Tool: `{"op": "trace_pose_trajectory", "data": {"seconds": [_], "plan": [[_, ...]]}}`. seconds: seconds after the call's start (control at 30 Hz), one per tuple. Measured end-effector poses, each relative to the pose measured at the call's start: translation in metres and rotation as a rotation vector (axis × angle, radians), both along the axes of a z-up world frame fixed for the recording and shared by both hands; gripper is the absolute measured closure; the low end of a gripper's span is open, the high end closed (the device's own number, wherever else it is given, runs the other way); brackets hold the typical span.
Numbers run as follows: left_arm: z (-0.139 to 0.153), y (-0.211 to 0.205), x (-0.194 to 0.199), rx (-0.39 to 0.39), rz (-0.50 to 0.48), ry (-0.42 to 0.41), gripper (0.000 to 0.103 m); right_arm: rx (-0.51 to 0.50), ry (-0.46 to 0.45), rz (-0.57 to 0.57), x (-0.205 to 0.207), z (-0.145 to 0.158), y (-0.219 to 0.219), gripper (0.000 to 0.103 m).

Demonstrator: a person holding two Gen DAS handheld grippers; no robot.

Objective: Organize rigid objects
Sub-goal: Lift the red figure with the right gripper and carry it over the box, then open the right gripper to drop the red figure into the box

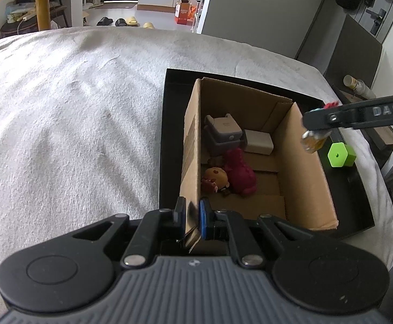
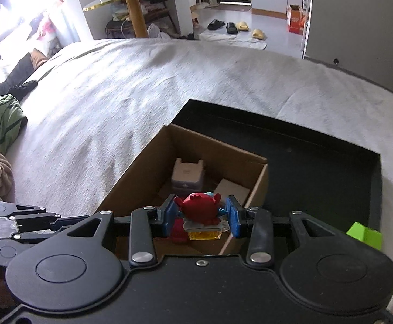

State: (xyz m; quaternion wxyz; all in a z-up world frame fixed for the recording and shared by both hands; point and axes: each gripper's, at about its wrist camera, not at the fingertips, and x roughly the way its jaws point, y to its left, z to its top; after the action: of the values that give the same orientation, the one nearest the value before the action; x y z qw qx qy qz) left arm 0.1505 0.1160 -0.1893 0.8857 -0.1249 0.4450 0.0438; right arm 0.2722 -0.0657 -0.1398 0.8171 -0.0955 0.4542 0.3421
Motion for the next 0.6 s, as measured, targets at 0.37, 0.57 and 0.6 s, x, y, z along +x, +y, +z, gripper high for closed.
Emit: {"op": "trace_pose_trajectory", "data": {"seconds": [0.37, 0.57, 0.6], "plan": [[0.000, 0.000, 0.000, 0.000, 0.004, -0.004, 0.094, -0.082, 0.033, -0.007, -0.003, -0.030, 0.021, 0.061], [0.000, 0.001, 0.001, 0.006, 0.010, -0.001, 0.093, -0.060, -0.001, -0.033, -0.002, -0.017, 0.014, 0.059], [0.000, 0.001, 0.001, 0.007, 0.010, -0.001, 0.093, -0.056, -0.011, -0.039, -0.003, -0.014, 0.011, 0.059]]}}
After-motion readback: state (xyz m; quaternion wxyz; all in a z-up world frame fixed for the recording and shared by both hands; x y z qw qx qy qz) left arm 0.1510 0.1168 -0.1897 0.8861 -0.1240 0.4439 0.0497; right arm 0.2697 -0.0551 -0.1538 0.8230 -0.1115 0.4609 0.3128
